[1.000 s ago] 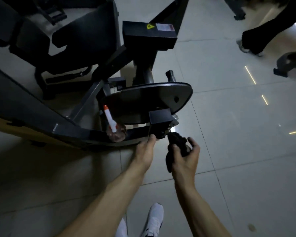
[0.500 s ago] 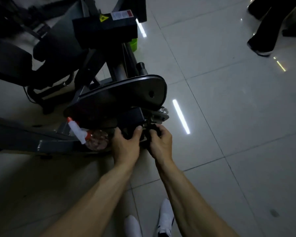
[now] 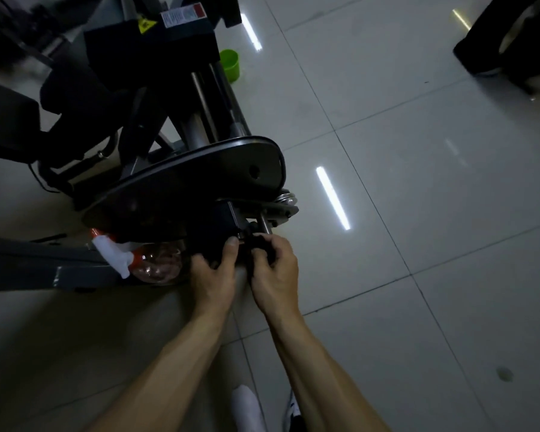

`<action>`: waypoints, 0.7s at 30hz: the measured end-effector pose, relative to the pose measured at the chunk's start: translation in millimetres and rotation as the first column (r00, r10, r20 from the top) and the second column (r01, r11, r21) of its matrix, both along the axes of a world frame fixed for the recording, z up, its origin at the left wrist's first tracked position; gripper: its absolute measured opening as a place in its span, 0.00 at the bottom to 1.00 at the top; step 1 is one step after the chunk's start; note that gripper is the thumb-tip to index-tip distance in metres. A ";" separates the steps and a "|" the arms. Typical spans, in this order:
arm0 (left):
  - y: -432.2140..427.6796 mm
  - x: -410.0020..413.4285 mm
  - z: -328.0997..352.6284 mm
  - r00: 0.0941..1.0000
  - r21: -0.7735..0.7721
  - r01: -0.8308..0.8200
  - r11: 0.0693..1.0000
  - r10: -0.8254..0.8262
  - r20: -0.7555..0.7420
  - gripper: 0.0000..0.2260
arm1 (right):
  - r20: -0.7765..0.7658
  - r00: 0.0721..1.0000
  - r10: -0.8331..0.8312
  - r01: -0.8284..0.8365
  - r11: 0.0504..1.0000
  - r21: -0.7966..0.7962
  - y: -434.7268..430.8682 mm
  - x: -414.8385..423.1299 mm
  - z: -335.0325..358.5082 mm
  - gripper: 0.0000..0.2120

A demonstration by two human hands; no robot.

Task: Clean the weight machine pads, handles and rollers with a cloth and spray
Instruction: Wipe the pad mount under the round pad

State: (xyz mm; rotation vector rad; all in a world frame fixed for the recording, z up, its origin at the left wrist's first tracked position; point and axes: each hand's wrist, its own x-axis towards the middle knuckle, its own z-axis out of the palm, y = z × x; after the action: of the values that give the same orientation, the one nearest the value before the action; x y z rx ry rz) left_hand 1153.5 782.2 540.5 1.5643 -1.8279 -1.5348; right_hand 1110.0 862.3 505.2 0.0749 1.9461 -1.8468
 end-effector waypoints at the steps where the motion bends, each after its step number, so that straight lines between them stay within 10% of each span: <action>1: 0.0 -0.5 -2.7 1.000 0.006 -0.003 1.000 0.003 -0.001 0.33 | -0.017 1.000 -0.009 0.009 1.000 0.007 -2.1 1.8 -2.9 0.12; 11: -4.1 1.2 -5.7 0.998 -0.011 0.055 0.998 -0.055 0.006 0.37 | 0.030 0.999 -0.044 0.044 0.999 0.001 -9.7 7.8 -13.5 0.15; 17: -3.0 2.8 -7.0 0.997 -0.008 0.079 0.997 -0.079 -0.005 0.24 | 0.483 0.874 0.052 -0.003 0.995 -0.103 -28.2 15.8 -25.6 0.08; 21: -6.1 5.5 -9.3 0.996 -0.017 0.090 0.996 -0.090 -0.003 0.26 | 0.392 0.909 -0.140 0.180 0.981 -0.069 -23.4 14.9 -25.1 0.12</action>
State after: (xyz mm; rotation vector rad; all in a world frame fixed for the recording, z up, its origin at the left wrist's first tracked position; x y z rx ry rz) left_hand 1158.9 776.1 531.2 1.4893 -1.9280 -1.5561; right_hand 1124.8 838.9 480.1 0.5406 1.6079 -1.8619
